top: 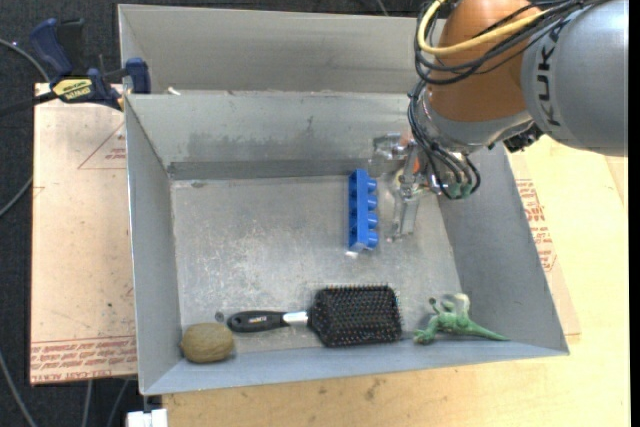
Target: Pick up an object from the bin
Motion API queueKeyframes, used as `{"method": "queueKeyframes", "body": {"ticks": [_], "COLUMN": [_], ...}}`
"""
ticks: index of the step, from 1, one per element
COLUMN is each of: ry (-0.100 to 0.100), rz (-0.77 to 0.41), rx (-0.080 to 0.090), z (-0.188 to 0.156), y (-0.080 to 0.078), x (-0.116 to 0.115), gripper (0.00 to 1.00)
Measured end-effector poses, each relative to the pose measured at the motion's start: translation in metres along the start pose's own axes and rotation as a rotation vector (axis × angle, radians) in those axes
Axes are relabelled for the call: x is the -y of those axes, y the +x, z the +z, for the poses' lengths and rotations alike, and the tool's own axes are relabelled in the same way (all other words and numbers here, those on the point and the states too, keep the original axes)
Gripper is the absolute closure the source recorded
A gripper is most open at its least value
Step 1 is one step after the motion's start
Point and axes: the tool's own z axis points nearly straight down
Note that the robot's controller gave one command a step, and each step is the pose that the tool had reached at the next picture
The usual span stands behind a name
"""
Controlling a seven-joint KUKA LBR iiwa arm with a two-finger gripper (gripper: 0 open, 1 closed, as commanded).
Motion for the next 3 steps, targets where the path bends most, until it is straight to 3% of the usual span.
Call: {"method": "queueKeyframes", "body": {"ticks": [1, 2, 3], "ry": [0.0, 0.003, 0.0], "rz": [0.0, -0.29, -0.408], "rx": [0.008, 0.015, 0.007], "z": [-0.005, 0.04, 0.065], "y": [-0.002, -0.016, -0.031], "x": [0.0, -0.002, 0.008], "gripper": [0.0, 0.0, 0.0]}}
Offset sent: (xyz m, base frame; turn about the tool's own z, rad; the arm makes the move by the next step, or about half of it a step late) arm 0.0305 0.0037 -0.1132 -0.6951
